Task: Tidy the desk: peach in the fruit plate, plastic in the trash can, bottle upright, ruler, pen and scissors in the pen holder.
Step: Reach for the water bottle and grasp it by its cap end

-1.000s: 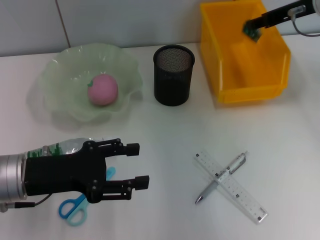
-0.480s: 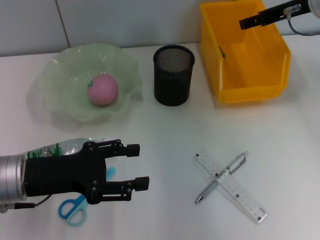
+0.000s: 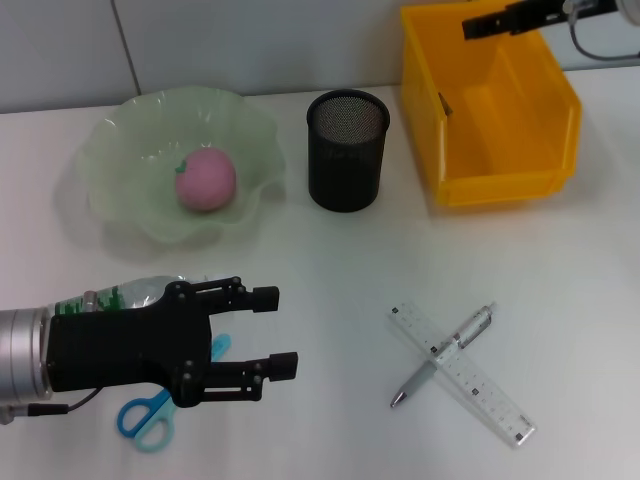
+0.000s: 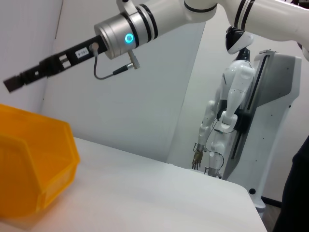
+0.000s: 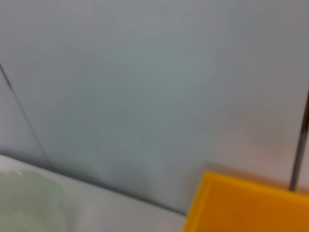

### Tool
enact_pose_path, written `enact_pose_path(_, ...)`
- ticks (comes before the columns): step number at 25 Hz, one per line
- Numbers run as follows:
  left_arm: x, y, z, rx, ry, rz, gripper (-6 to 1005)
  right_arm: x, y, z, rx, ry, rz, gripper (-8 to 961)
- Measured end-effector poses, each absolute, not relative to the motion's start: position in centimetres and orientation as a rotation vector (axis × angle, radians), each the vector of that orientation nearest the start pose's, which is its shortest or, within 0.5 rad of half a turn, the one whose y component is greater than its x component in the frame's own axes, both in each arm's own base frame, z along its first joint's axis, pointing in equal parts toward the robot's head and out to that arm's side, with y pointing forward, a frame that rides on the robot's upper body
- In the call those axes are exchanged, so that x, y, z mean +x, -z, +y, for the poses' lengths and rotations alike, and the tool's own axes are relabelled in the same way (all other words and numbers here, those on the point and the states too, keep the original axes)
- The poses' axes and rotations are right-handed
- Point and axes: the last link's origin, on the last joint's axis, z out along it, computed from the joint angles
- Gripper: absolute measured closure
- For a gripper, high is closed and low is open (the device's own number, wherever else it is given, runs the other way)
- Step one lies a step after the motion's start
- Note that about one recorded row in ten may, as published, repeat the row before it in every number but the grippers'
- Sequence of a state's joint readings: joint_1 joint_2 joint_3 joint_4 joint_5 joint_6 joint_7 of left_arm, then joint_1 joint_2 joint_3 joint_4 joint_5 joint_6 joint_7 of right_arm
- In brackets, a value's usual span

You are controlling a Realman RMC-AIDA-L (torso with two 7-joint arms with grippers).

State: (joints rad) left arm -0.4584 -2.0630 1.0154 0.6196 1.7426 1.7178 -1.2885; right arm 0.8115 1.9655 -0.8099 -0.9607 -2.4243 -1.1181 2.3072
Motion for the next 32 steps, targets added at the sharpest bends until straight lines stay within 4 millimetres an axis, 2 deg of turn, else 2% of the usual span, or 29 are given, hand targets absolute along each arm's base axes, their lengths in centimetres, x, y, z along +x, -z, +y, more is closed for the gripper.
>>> enact_pose_path(2,-23.8,2.3,28.5,-2.967,0.933,-0.452,213,19.2,-10.8,46.0,-2.219,-0.352,0.910,223)
enact_pose_path(3,-23.8,2.3,28.5,-2.967,0.933,-0.452,213,19.2,-10.8,46.0,-2.219,-0.352,0.910,223)
enact_pose_path(4,-23.8,2.2,28.6,-2.966,0.934,-0.452,213,18.9,-11.3,45.2,-2.241,-0.459,0.874,224)
enact_pose_path(6,-23.8,2.2,28.6,-2.963,0.936,-0.452,213,18.9,-11.4,44.9,-2.250,-0.499,0.866,224)
enact_pose_path(9,-23.8,2.1,28.6,-2.960,0.944,-0.453,213,19.7,-11.9,43.0,-2.294,-0.662,0.851,224)
enact_pose_path(10,-23.8,2.1,28.6,-2.960,0.944,-0.453,213,19.7,-11.9,43.0,-2.294,-0.662,0.851,224)
enact_pose_path(13,-23.7,2.1,28.6,-2.961,0.947,-0.453,213,20.5,-11.6,41.3,-2.355,-0.762,0.836,224)
enact_pose_path(14,-23.7,2.0,28.6,-2.962,0.948,-0.453,213,21.2,-11.4,39.9,-2.409,-0.803,0.825,224)
enact_pose_path(15,-23.7,2.0,28.6,-2.964,0.951,-0.452,213,21.2,-11.4,39.9,-2.409,-0.803,0.825,224)
enact_pose_path(17,-23.6,2.0,28.5,-2.968,0.957,-0.449,213,22.5,-10.8,37.6,-2.498,-0.834,0.810,224)
enact_pose_path(18,-23.6,2.0,28.5,-2.968,0.957,-0.449,213,22.5,-10.8,37.6,-2.498,-0.834,0.810,223)
enact_pose_path(19,-23.5,2.0,28.6,-2.969,0.958,-0.449,213,23.4,-10.5,36.0,-2.556,-0.865,0.793,223)
enact_pose_path(22,-23.5,2.0,28.6,-2.971,0.959,-0.457,213,24.5,-9.8,33.6,-2.654,-0.899,0.756,223)
enact_pose_path(23,-23.5,2.0,28.6,-2.971,0.959,-0.457,213,24.5,-9.8,33.6,-2.654,-0.899,0.756,224)
enact_pose_path(24,-23.4,1.9,28.7,-2.973,0.959,-0.460,213,25.4,-9.3,32.0,-2.710,-0.910,0.723,224)
enact_pose_path(25,-23.4,1.9,28.7,-2.972,0.959,-0.460,213,25.4,-9.3,32.0,-2.710,-0.910,0.723,224)
enact_pose_path(28,-23.5,1.9,28.7,-2.971,0.959,-0.461,214,26.6,-8.5,30.3,-2.765,-0.898,0.693,224)
enact_pose_path(32,-23.4,1.9,28.8,-2.971,0.954,-0.453,214,28.3,-6.6,28.5,-2.823,-0.840,0.672,223)
